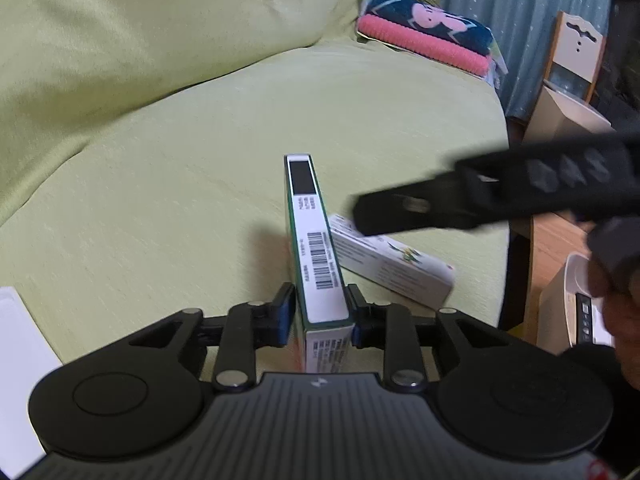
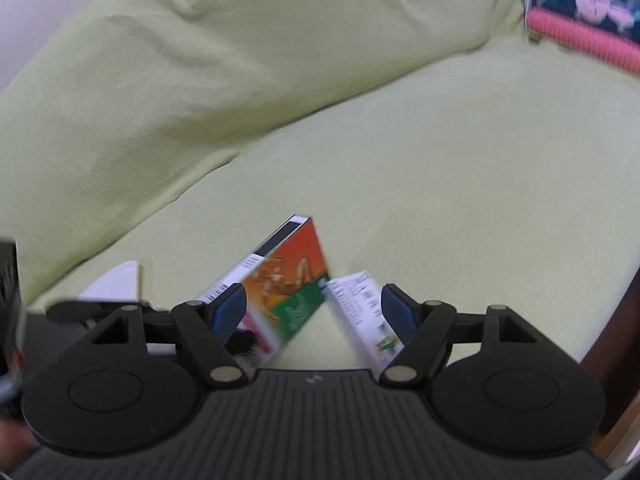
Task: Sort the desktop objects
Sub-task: 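Close the right gripper on the orange-green medicine box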
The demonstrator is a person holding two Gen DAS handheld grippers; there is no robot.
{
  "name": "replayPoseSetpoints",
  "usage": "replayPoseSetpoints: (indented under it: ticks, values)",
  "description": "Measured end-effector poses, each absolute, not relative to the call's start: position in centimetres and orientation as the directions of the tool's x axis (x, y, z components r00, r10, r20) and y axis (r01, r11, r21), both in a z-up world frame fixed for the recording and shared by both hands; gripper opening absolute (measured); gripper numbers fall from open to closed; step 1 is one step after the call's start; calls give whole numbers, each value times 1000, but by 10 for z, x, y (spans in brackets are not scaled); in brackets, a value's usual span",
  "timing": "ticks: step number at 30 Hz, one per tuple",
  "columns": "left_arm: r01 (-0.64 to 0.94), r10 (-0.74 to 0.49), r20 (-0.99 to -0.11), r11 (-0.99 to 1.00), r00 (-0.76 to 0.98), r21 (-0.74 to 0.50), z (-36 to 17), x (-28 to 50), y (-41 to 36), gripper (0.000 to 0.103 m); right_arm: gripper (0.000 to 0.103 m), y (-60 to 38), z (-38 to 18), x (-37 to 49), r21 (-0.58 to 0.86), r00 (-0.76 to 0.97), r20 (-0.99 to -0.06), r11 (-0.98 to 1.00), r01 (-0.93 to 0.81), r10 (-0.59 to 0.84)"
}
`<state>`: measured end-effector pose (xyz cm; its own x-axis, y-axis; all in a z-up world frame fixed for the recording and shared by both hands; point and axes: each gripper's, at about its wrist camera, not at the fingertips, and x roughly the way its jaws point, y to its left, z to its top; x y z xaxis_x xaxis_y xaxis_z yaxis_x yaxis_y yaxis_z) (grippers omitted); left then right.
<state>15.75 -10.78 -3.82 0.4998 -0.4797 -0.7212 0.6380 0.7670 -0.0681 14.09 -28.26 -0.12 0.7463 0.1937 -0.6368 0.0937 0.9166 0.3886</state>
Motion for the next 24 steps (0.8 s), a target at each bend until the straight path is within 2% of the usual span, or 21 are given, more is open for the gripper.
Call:
replayPoseSetpoints:
  ticks: [3,8,13,18,24]
  values:
    - [647,-487,-717,760,499,-65,-37,148,-107,40,71,-279,-5,150,444,720,-646,892,87,252]
    - [669,-489,-722,741,489,-49,-37,134,-105,40,71,-266,-14,163,439,684,-677,895,81,270]
    - [683,-482,-731,730,483,-29,-41,129,-103,40,66,-260,-26,173,453,651,-702,887,95,289]
    - [688,-480,-734,725,480,-25,-44,124,-98,41,46,-255,-38,178,429,612,-741,896,116,276]
    - [694,-472,-735,720,486,-4,-47,123,-93,49,37,-254,-48,183,415,587,-766,899,141,262]
